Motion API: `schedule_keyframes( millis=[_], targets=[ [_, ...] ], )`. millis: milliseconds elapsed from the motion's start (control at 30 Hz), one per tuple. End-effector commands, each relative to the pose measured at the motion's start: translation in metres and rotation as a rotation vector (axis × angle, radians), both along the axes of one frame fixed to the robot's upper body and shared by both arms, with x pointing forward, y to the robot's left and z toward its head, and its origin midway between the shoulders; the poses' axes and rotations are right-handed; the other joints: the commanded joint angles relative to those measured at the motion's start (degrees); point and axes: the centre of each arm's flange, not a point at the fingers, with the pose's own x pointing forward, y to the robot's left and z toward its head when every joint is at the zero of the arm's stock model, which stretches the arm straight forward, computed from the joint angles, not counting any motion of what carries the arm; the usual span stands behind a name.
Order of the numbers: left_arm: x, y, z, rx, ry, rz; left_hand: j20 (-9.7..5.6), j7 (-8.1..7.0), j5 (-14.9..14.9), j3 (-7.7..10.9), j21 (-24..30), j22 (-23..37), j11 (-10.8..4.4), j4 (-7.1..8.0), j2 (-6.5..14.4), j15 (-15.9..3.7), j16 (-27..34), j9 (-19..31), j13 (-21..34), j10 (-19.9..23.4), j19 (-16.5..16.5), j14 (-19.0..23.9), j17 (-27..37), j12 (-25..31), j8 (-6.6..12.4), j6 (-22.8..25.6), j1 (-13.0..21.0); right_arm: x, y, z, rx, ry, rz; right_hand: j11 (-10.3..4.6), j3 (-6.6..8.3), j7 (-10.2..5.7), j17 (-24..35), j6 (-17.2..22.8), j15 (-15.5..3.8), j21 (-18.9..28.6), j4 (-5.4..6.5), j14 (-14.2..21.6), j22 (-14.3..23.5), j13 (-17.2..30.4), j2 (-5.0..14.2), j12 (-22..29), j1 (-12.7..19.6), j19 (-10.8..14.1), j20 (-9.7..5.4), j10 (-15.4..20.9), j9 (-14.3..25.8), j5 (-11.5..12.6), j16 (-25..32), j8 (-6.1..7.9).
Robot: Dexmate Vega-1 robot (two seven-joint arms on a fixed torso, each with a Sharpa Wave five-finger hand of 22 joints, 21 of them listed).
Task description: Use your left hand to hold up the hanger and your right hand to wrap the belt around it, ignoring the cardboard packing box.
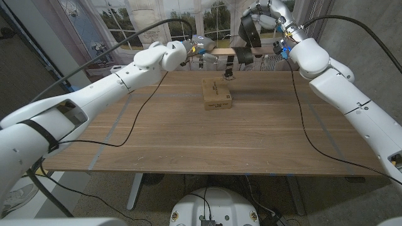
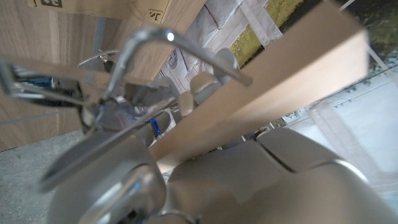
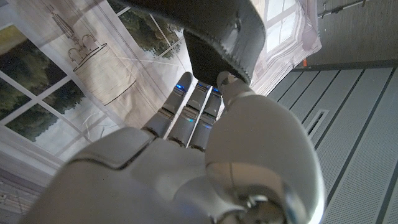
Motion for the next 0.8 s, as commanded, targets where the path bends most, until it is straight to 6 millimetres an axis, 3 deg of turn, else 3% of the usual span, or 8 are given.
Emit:
schedule_keyframes(
  millis=[33,333,600,800],
  targets=[
    [-0.007,-0.001,0.002,0.001,-0.139,0.048,-3.58,0.29,0.5,0.5,0.2,0.0,0.03,0.16,-0.3,-0.02,0.1,0.3,0.0,0.2,0.1,0.0,0.1,0.4,0.53,0.0,0.2,-0.044,0.013,-0.026,-0.048,-0.068,-0.181,0.34,-2.35,0.81,2.0,1.5,-7.92,1.1,1.36,2.6,0.2,0.2,0.23,-0.2,0.3,0.7,-0.08,0.9,-0.4,-0.4,2.3,0.28],
    [-0.012,0.003,0.007,-0.02,-0.213,0.077,-3.69,0.19,0.6,0.46,0.1,-0.3,-0.23,0.28,-0.2,-0.09,0.3,0.3,0.0,0.3,0.4,0.0,0.3,0.4,0.6,-0.2,0.2,-0.058,0.006,-0.068,0.087,-0.022,-0.272,1.32,-3.63,1.59,10.2,2.0,-7.98,3.2,0.05,7.9,0.4,-0.2,0.24,-1.1,2.5,1.5,0.6,1.8,-0.6,-0.6,10.9,0.23],
    [-0.015,0.005,0.009,-0.063,-0.255,0.063,-3.77,0.23,0.7,0.42,0.2,-0.3,-0.16,0.36,0.0,-0.1,0.3,0.3,0.0,0.4,0.5,-0.1,0.2,0.4,0.69,-0.2,0.2,-0.052,0.025,-0.11,0.167,0.021,-0.361,1.99,-4.03,2.17,14.7,2.0,-8.15,4.6,-0.52,9.6,0.6,-0.3,0.35,-1.9,3.9,2.2,0.79,1.8,-0.6,-0.6,15.1,0.14],
    [-0.016,0.004,0.009,-0.083,-0.283,0.055,-3.82,0.3,0.6,0.35,0.3,-0.1,-0.52,0.41,0.1,-0.1,0.3,0.2,0.0,0.4,0.6,-0.1,0.2,0.4,0.76,-0.2,0.2,-0.045,0.044,-0.127,0.191,0.043,-0.374,2.54,-4.5,2.54,18.6,2.0,-8.01,5.8,-0.84,11.3,0.8,-0.3,0.23,-2.3,4.9,3.0,1.03,2.1,-0.7,-0.8,18.9,-0.1]
  ],
)
